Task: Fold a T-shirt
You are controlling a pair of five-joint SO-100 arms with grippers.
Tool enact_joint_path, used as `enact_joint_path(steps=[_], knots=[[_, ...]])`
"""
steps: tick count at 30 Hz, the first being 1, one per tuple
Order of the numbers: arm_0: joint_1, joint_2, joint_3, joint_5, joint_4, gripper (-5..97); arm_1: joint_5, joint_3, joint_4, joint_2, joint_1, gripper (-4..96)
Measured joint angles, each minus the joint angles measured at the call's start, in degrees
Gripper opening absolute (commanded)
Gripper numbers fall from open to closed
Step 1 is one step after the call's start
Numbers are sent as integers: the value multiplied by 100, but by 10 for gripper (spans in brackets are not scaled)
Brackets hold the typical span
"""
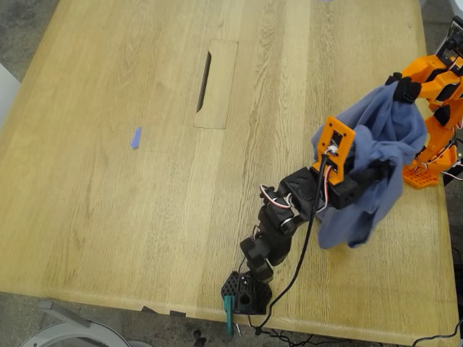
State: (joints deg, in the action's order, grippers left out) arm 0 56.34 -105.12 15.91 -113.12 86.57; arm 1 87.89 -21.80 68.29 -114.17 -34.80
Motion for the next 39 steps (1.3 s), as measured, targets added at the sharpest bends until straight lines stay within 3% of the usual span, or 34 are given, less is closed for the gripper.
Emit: enact_joint_path(steps=[12, 16, 22, 39], knots=[[-923, -519, 220, -220, 1503, -3, -352, 422, 1978, -53, 193, 0], [-1081, -1134, 1327, -255, 1521, -3, -466, 782, 2733, -35, 272, 0], [-1441, -2250, 3059, -281, 1503, -3, -519, 747, 2856, 44, 633, 0], [-2698, -3744, 6214, -114, 387, -3, -501, 2804, 2883, 3041, 1951, 0]])
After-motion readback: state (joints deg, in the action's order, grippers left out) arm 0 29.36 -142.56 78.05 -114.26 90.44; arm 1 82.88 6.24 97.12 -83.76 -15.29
